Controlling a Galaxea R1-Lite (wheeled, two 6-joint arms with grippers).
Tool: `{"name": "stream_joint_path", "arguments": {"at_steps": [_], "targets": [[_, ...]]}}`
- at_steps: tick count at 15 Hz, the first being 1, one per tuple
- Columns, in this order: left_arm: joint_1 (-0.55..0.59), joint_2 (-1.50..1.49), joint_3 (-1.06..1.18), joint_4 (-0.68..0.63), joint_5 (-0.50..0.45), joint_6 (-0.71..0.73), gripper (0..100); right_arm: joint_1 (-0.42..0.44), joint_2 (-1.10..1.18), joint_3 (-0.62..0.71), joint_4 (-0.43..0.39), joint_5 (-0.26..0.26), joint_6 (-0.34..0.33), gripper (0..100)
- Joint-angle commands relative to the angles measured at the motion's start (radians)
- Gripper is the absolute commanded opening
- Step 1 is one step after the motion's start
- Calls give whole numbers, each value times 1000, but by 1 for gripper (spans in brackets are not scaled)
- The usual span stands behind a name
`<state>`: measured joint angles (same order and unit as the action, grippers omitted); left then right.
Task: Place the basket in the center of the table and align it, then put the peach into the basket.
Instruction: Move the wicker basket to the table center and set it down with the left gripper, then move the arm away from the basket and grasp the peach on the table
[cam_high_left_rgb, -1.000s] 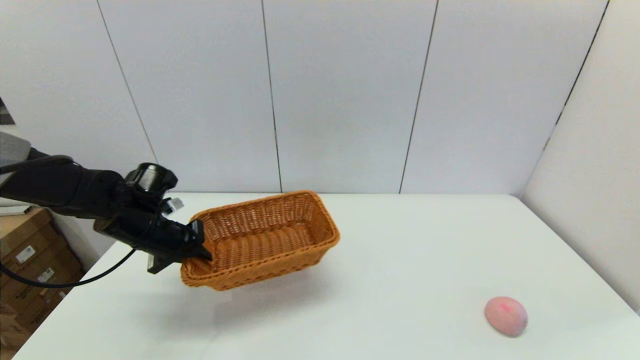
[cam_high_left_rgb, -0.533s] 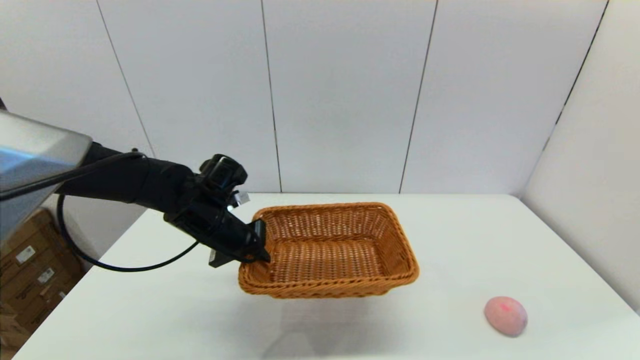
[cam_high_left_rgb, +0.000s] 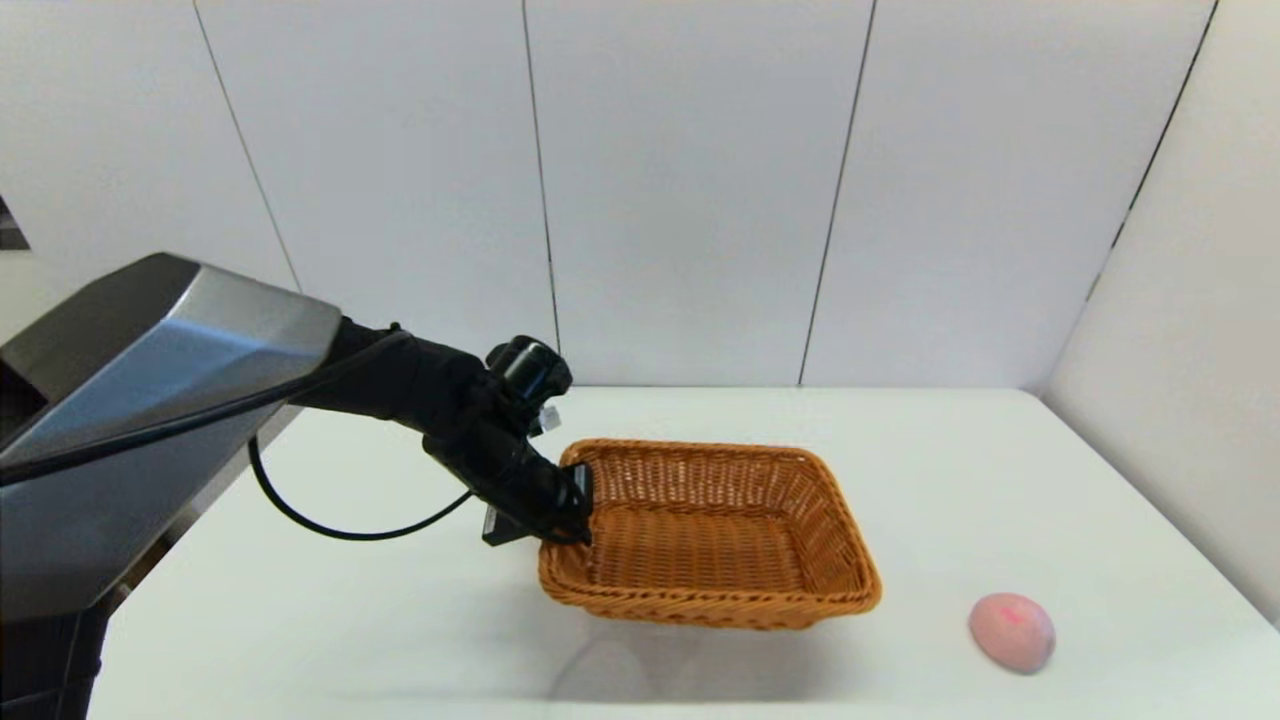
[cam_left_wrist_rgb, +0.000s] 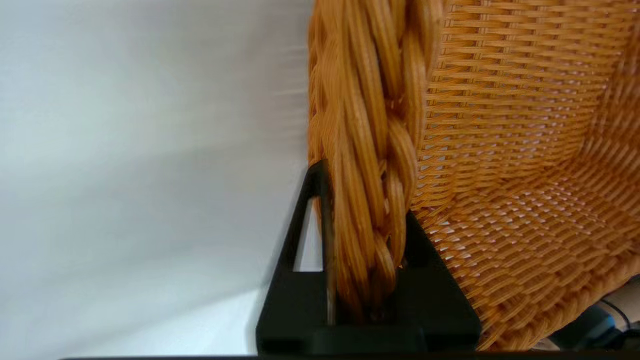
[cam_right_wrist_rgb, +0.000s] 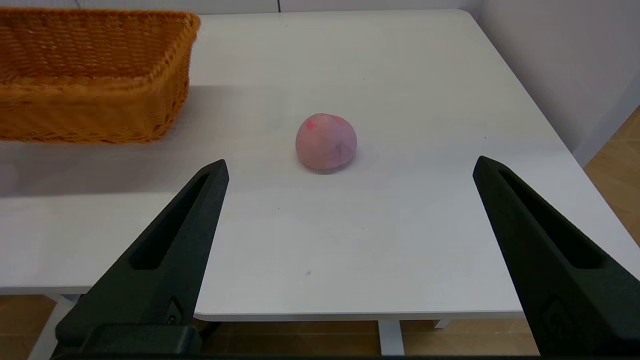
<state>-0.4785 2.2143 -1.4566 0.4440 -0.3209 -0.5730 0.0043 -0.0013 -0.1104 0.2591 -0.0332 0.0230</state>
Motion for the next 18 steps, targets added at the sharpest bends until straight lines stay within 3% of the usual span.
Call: {"name": "stream_joint_path", "arguments": {"at_steps": [1, 5, 8, 10, 13, 18], "targets": [[0, 44, -7, 4, -3, -7, 100, 0, 0, 0, 2, -1, 0, 100], [24, -30, -24, 8, 0, -2, 100, 0, 0, 0, 2, -1, 0, 100], [156, -208, -48, 124, 26, 117, 100, 0, 0, 0, 2, -1, 0, 100], [241, -355, -25, 259, 135, 225, 100, 0, 0, 0, 2, -1, 2, 100], [344, -594, 113, 285, 187, 309, 100, 0, 0, 0, 2, 1, 2, 100], [313, -958, 374, 265, 221, 298, 100, 0, 0, 0, 2, 1, 2, 100]]}}
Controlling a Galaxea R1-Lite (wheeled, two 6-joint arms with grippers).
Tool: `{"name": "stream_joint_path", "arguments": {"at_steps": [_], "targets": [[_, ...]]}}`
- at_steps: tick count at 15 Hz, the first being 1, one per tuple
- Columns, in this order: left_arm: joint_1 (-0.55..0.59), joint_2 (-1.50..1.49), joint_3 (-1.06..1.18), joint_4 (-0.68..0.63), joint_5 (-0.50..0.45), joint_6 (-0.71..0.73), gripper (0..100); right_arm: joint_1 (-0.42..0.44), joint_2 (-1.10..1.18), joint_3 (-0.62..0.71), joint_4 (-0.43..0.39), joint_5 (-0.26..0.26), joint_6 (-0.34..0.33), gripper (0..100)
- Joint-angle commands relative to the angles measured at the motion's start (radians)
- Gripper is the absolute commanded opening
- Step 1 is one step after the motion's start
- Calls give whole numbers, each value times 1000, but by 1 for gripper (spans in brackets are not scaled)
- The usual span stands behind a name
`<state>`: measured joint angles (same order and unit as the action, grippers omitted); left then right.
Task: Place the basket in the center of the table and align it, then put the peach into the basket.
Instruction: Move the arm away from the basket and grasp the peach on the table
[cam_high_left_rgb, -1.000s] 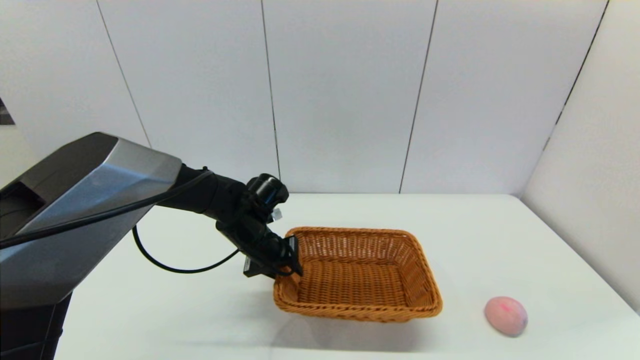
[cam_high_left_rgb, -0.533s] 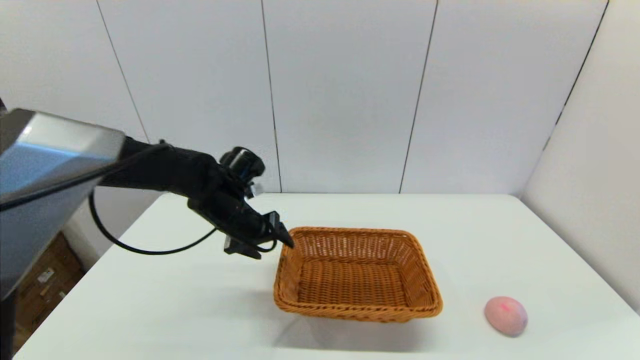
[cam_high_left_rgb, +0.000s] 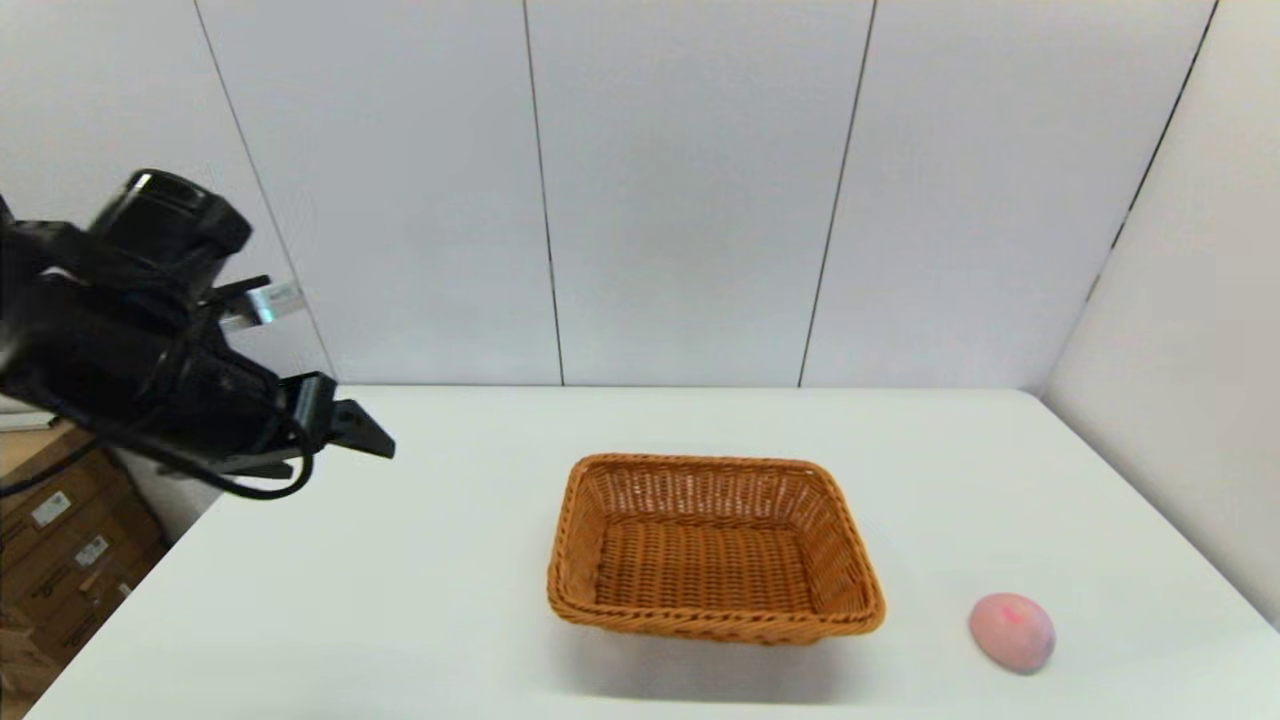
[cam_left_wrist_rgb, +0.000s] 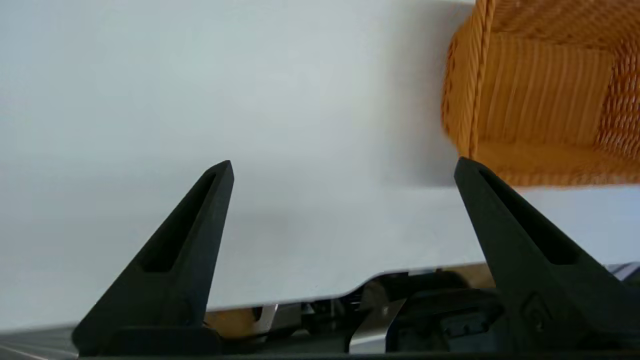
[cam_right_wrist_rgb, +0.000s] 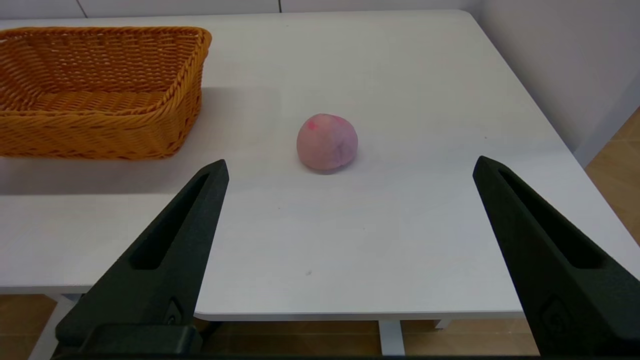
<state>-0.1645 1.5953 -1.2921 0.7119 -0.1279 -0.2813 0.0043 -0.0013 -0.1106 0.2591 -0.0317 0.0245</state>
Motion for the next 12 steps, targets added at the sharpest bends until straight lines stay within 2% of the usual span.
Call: {"name": "stream_joint_path", "arguments": {"at_steps": [1, 3, 5, 12], "targets": [[-3, -376, 241, -6, 62, 8, 100, 0, 0, 0, 2, -1, 0, 100], [-4, -440, 312, -32, 145, 10, 100, 0, 0, 0, 2, -1, 0, 100], [-4, -531, 381, -40, 183, 16, 100, 0, 0, 0, 2, -1, 0, 100], [23, -822, 574, -42, 192, 19, 100, 0, 0, 0, 2, -1, 2, 100]]}}
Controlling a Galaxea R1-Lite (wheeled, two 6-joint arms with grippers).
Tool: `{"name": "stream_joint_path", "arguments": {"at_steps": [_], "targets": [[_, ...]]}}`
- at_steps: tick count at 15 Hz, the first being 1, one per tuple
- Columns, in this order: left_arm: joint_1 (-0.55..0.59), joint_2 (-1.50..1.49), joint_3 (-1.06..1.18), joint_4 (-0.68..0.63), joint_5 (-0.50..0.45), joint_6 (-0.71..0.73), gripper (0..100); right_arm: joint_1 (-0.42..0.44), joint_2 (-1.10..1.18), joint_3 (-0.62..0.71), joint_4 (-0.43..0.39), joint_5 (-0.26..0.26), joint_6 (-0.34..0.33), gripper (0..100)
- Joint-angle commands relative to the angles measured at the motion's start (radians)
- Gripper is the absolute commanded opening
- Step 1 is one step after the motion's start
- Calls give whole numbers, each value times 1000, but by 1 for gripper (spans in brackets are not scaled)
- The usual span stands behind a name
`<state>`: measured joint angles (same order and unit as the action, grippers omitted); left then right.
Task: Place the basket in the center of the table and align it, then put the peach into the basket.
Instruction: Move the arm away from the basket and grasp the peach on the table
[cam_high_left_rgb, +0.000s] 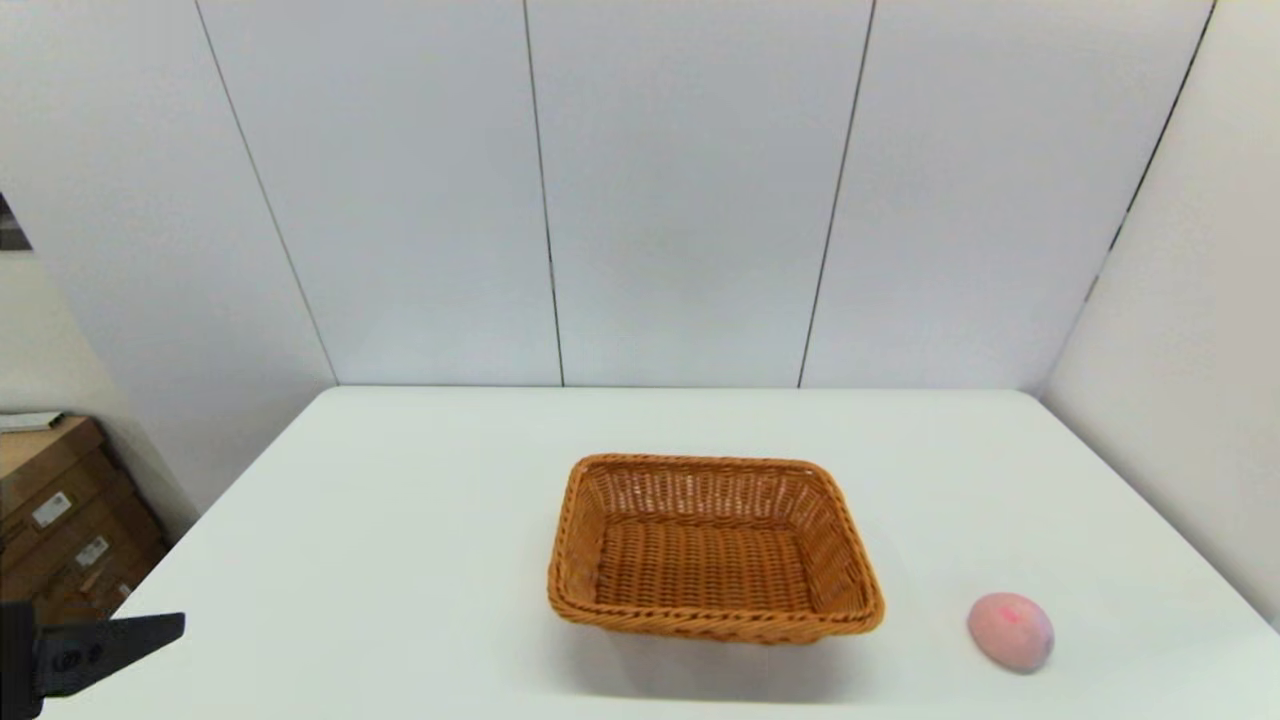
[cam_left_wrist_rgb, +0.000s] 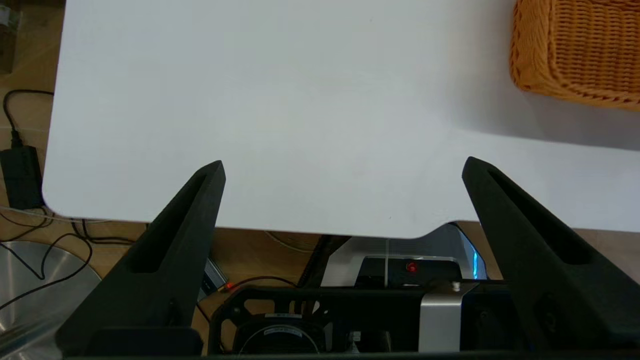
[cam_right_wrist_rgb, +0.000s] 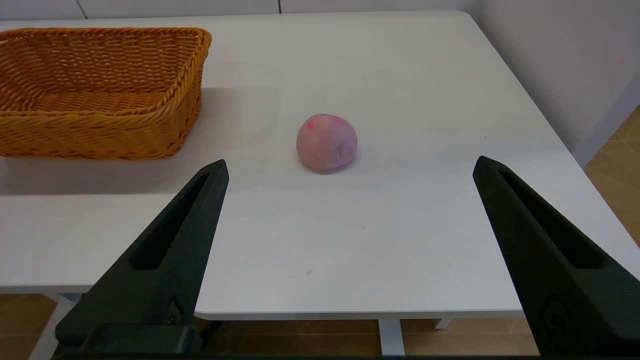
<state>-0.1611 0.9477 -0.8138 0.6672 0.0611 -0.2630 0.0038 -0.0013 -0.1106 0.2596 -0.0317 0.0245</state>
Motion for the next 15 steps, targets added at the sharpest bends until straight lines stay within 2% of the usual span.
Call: {"name": "stream_joint_path", "arguments": {"at_steps": [1, 3, 7, 9, 12, 15], "targets": [[31, -228, 128, 3, 3, 21, 100, 1, 0, 0, 1, -1, 2, 100], [67, -366, 209, 3, 5, 125, 100, 1, 0, 0, 1, -1, 2, 100], [141, -544, 266, 3, 2, 151, 100, 1, 0, 0, 1, 1, 2, 100], [172, -644, 317, -8, 2, 208, 100, 1, 0, 0, 1, 1, 2, 100], [175, -748, 438, -163, 11, 242, 100, 1, 0, 0, 1, 3, 3, 100], [172, -776, 598, -419, 9, 242, 100, 1, 0, 0, 1, 3, 2, 100]]}}
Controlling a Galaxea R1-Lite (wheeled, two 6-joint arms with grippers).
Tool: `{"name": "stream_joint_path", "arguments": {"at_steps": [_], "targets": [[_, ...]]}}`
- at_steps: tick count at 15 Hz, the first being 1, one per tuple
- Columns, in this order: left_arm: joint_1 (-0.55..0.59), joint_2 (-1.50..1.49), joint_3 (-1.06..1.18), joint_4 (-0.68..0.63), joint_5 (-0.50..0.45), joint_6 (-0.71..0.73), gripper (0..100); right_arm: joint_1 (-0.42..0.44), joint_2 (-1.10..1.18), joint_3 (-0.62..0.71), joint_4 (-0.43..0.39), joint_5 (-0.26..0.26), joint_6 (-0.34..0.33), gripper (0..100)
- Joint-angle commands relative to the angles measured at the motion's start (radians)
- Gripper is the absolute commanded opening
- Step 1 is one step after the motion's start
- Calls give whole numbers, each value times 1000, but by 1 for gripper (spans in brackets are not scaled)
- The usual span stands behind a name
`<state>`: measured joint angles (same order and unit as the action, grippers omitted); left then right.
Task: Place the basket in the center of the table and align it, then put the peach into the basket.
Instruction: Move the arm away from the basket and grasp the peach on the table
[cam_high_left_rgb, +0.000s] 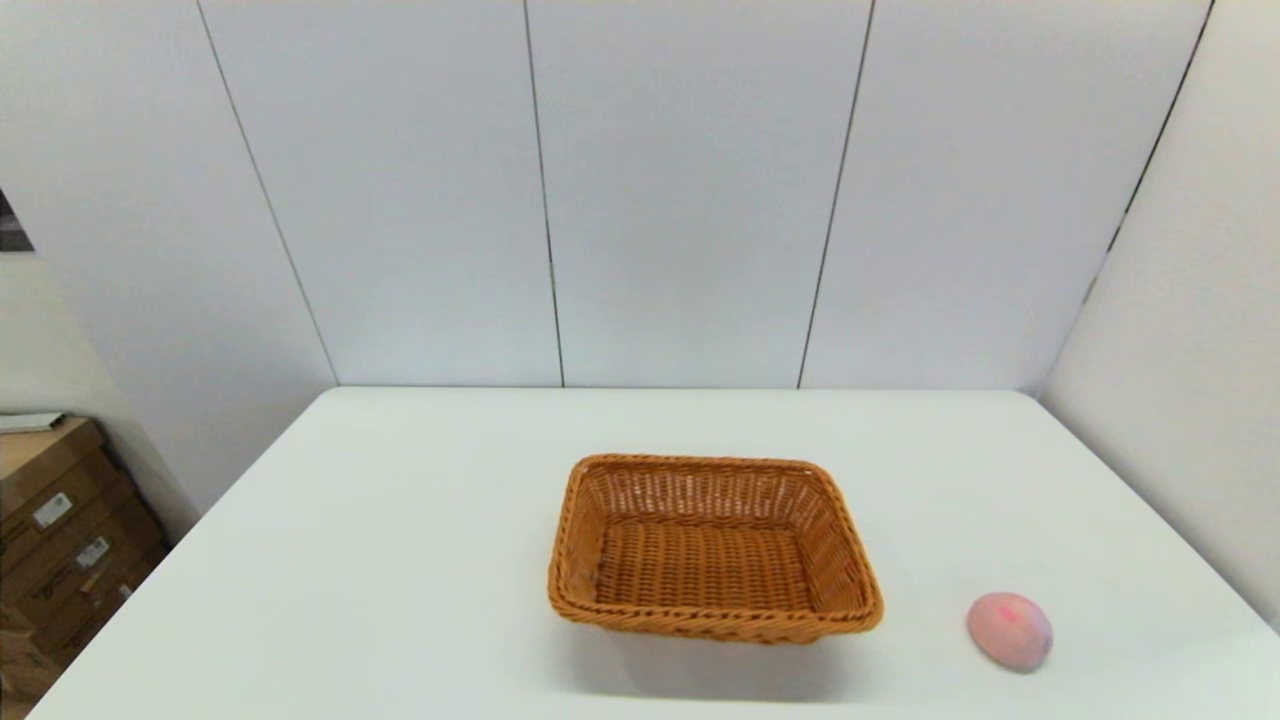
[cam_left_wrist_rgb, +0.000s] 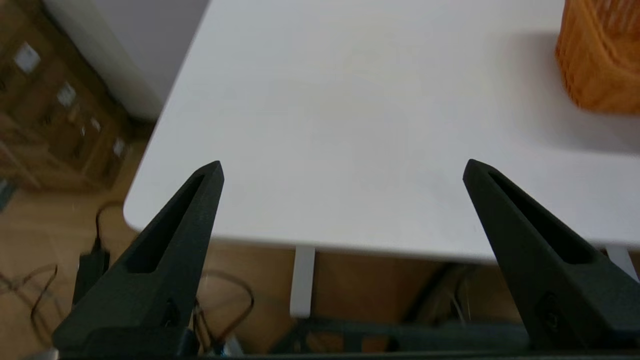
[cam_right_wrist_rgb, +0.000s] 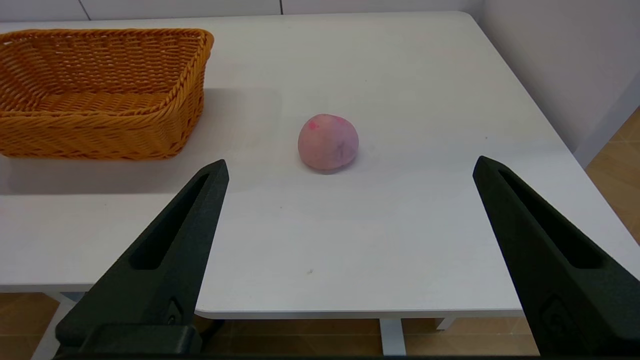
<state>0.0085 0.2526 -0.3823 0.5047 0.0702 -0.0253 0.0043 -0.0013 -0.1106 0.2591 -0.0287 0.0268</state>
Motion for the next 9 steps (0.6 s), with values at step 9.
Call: {"name": "stream_joint_path", "arguments": {"at_steps": [9], "targets": [[-7, -254, 310, -331, -35, 2, 100, -1, 141, -142, 42, -7, 5, 100]]}}
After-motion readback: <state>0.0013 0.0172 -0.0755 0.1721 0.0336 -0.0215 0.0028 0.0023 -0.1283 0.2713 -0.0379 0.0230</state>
